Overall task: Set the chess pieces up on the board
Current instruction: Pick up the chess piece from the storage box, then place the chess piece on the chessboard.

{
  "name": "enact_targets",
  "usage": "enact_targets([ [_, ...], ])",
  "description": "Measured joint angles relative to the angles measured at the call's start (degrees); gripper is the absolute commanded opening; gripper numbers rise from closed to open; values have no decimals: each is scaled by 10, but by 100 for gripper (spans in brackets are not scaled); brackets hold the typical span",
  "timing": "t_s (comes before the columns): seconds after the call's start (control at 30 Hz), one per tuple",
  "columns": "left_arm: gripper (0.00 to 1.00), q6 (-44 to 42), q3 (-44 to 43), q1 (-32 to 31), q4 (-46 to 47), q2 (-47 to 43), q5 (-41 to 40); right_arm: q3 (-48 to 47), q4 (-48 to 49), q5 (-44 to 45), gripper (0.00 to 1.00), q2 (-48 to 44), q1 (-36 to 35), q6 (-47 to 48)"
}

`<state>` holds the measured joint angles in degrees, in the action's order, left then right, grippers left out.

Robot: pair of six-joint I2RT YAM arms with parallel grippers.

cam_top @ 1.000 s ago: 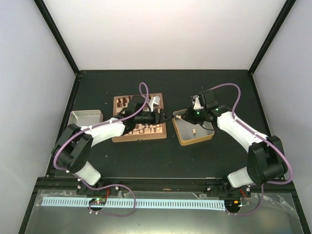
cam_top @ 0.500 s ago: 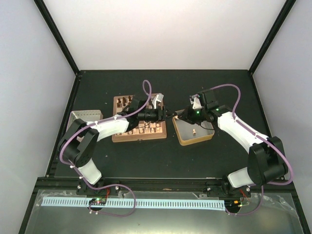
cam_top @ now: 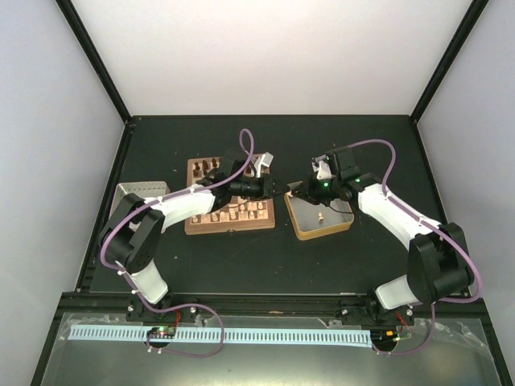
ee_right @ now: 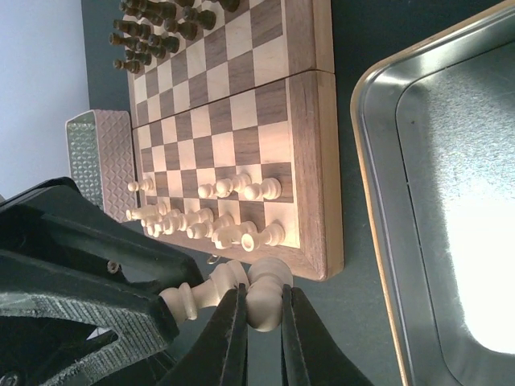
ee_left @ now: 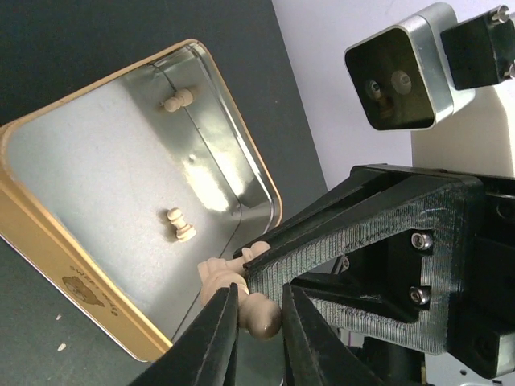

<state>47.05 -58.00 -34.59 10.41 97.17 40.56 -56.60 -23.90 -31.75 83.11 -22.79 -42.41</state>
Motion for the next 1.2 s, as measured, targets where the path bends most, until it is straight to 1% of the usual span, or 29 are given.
enact_targets([
  [0.1,2,-9,-4,0,-14,2,-2,0,0,0,1,4,0,-1],
  [0.3,1,-35,-11,0,-41,0,-12,1,-2,12,1,5,0,-1],
  [0.4,1,-55,-11,0,-80,-12,-37,1,-4,35,1,5,0,1],
  [0.57,2,-96,-13,1,-173,-59,-112,1,-24,90,1,4,0,12],
  [0.7,2,-123,-13,12,-248,-125,-212,1,-36,128,1,0,0,20],
  [0.8,2,-125,25,45,-267,-189,-280,1,-41,144,1,-3,0,26],
  [0.93,2,-115,104,110,-281,-242,-337,1,-48,154,1,-3,0,34],
  [1.03,2,-108,146,148,-290,-252,-354,1,-49,156,1,-3,0,37],
  [1.2,2,-103,158,180,-291,-245,-349,1,-49,161,1,-3,0,38],
])
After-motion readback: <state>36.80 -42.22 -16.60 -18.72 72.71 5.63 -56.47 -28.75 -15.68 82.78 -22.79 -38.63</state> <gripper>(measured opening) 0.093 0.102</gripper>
